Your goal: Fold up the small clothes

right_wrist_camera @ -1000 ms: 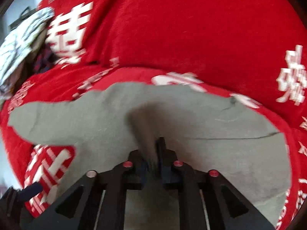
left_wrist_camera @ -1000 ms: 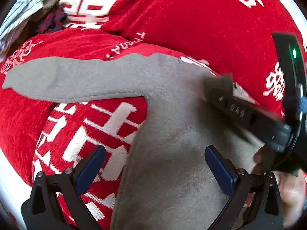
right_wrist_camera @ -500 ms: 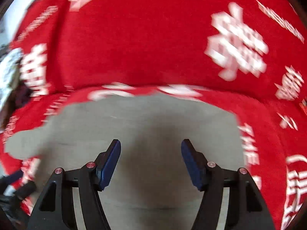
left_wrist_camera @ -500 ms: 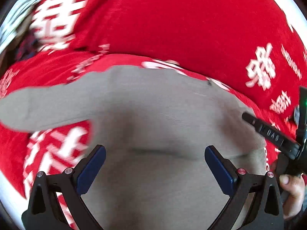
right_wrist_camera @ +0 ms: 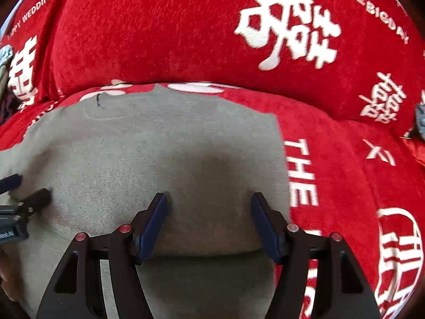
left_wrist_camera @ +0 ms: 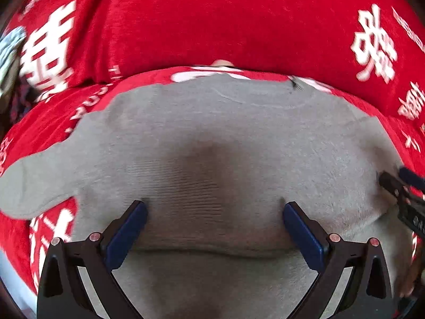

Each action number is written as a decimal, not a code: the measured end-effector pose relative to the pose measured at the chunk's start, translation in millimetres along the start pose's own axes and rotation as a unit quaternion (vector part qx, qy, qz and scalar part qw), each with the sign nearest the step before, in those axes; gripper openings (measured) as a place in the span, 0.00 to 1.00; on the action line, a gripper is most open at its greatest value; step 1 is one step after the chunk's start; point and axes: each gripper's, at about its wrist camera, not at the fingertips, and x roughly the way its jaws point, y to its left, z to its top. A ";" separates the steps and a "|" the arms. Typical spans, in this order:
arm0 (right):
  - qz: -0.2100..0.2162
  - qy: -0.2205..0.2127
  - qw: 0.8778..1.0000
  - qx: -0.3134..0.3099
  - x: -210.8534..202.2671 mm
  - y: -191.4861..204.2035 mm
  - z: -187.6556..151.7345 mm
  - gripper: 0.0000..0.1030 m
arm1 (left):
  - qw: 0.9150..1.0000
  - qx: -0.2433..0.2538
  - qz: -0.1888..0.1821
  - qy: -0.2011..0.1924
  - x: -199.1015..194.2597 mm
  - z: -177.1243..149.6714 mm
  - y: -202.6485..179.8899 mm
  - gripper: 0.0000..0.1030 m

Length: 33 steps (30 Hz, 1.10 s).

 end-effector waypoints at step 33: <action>0.042 -0.008 0.996 -0.078 -27.2 112.4 -30.8 0.73 | 0.879 -0.427 0.211 -0.010 -2.0 -67.0 402.9 1.00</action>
